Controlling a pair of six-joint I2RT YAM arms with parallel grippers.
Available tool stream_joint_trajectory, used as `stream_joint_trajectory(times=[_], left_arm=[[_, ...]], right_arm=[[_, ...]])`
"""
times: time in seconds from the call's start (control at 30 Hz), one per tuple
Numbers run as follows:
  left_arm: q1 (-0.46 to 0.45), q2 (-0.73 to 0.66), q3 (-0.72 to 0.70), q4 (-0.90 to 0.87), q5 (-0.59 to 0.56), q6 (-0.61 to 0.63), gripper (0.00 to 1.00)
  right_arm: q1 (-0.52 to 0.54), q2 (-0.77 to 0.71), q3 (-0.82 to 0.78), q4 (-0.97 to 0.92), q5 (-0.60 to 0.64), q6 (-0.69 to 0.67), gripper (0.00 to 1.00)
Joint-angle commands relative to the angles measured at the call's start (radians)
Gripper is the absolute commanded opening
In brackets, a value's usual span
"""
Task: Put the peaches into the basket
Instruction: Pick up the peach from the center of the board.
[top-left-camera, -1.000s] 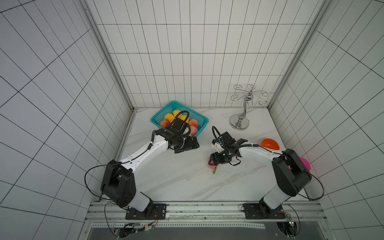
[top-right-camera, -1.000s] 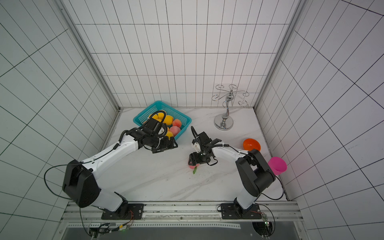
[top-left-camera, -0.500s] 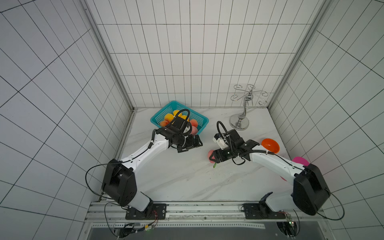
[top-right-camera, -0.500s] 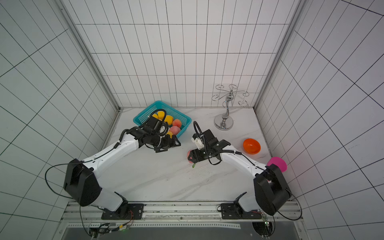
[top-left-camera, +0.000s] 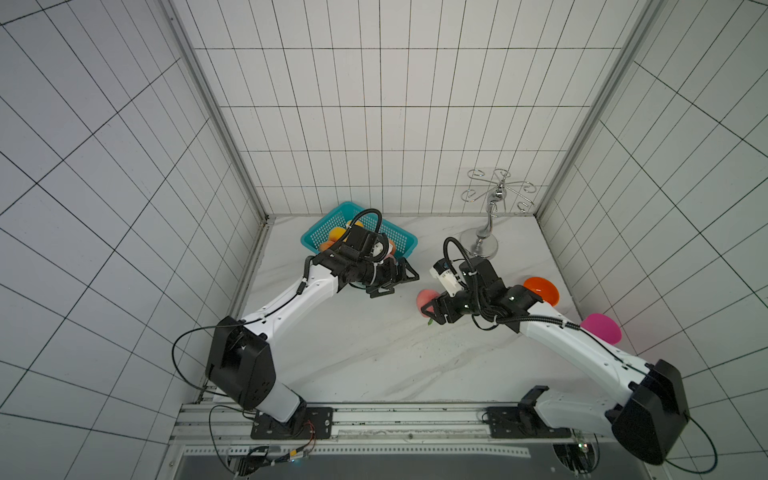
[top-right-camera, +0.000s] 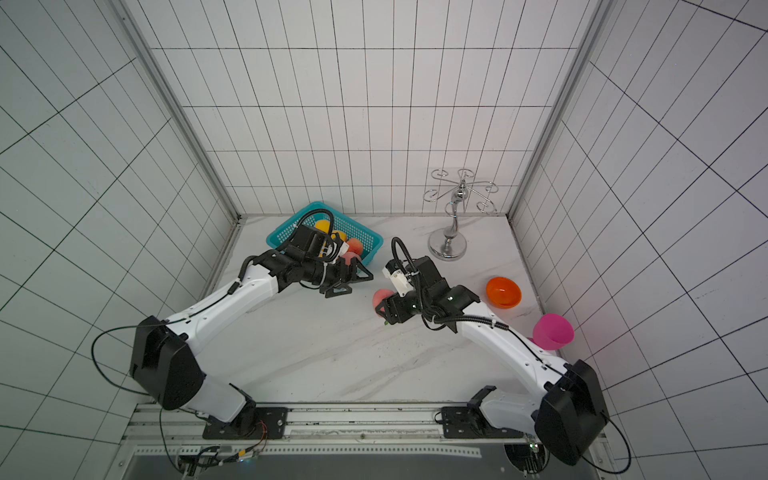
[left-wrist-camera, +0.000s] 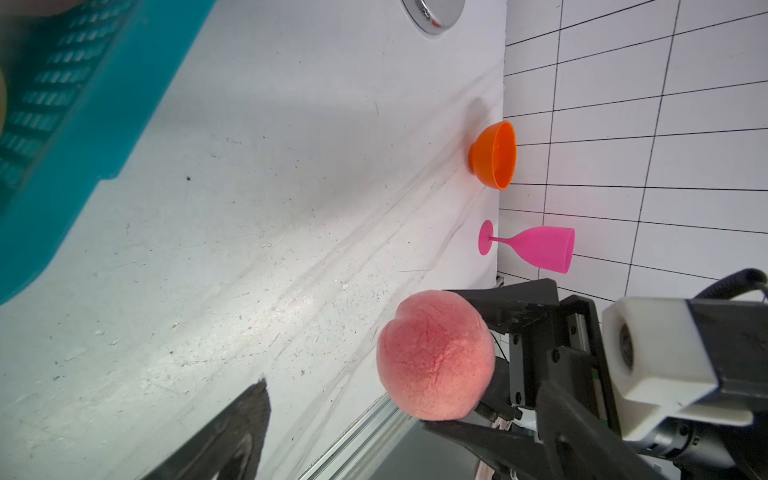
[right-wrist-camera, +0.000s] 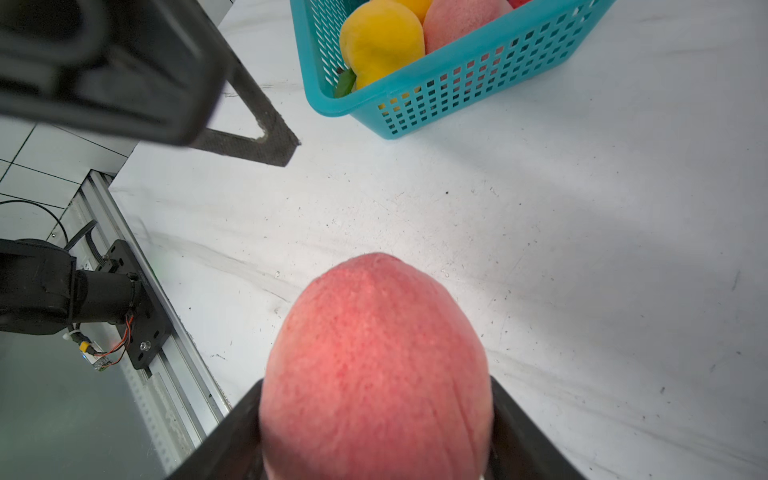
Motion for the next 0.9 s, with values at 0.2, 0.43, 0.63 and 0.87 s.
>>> stream_joint_trajectory(times=[0.2, 0.43, 0.63, 0.87], left_arm=[[-0.039, 0.049, 0.043, 0.060, 0.080, -0.024, 0.97], [-0.054, 0.072, 0.053, 0.076, 0.099, -0.033, 0.95], [-0.066, 0.087, 0.062, 0.087, 0.124, -0.037, 0.93], [-0.074, 0.096, 0.060, 0.099, 0.143, -0.042, 0.87]], right_arm=[[0.014, -0.030, 0.105, 0.024, 0.007, -0.037, 0.64], [0.014, -0.044, 0.132, 0.024, 0.004, -0.041, 0.64], [0.014, -0.042, 0.153, 0.024, 0.010, -0.042, 0.65], [0.014, -0.032, 0.171, 0.025, 0.022, -0.044, 0.65]])
